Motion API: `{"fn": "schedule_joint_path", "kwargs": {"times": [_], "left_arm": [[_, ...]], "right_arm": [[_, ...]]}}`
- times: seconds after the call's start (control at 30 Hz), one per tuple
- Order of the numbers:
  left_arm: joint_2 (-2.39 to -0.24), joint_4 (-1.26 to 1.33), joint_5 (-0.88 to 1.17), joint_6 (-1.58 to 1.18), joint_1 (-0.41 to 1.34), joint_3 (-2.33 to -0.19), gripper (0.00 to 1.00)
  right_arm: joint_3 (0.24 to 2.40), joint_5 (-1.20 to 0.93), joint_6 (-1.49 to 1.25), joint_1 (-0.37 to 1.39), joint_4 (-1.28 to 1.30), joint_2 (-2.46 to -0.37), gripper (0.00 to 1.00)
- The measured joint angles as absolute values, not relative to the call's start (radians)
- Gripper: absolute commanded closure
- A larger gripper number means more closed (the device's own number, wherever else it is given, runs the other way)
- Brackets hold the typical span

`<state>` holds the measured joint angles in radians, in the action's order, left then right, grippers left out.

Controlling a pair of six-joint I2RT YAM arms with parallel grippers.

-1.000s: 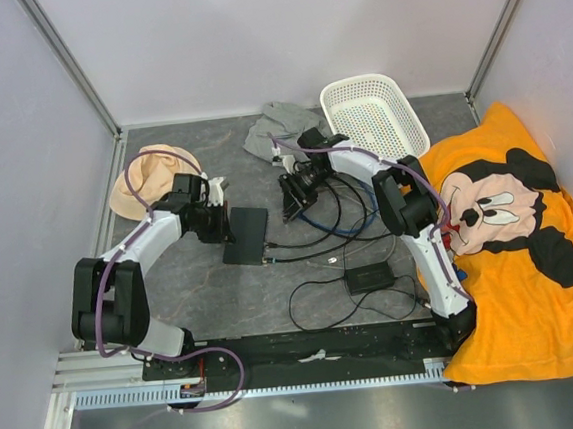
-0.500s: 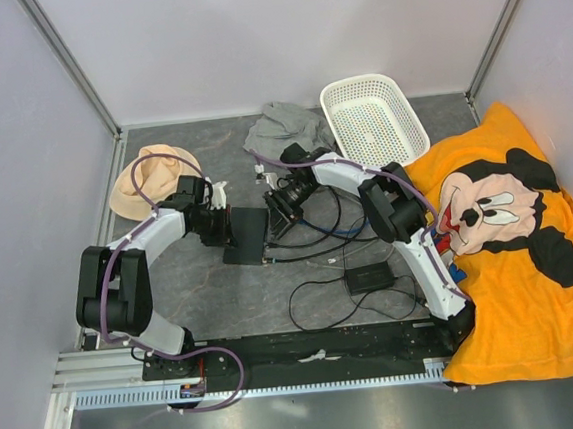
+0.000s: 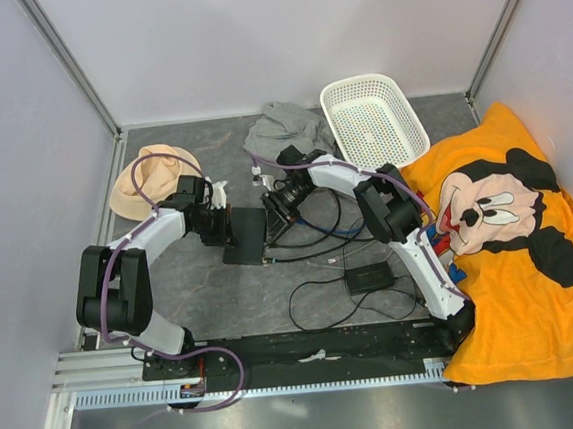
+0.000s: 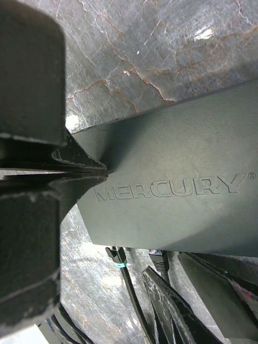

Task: Pull the plug from the switch port

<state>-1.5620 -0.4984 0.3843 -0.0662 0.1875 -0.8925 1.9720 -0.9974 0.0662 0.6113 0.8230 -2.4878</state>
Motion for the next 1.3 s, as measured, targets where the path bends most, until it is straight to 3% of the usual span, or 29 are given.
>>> {"fn": "schedule_joint_path", "kwargs": {"times": [0.53,1.07,1.3], "left_arm": [[-1.562,-0.498,0.384,-0.066,0.187,-0.893,0.98],[-1.562,-0.498,0.384,-0.066,0.187,-0.893,0.98],[-1.562,-0.498,0.384,-0.066,0.187,-0.893,0.98]], "right_arm": [[1.984,-0.980,0.066,0.639,0.824,-2.500,0.64],[1.993,-0.919,0.067,0.651,0.832,-2.500,0.99],[1.993,-0.889,0.068,0.657,0.838,-2.492,1.00]]}}
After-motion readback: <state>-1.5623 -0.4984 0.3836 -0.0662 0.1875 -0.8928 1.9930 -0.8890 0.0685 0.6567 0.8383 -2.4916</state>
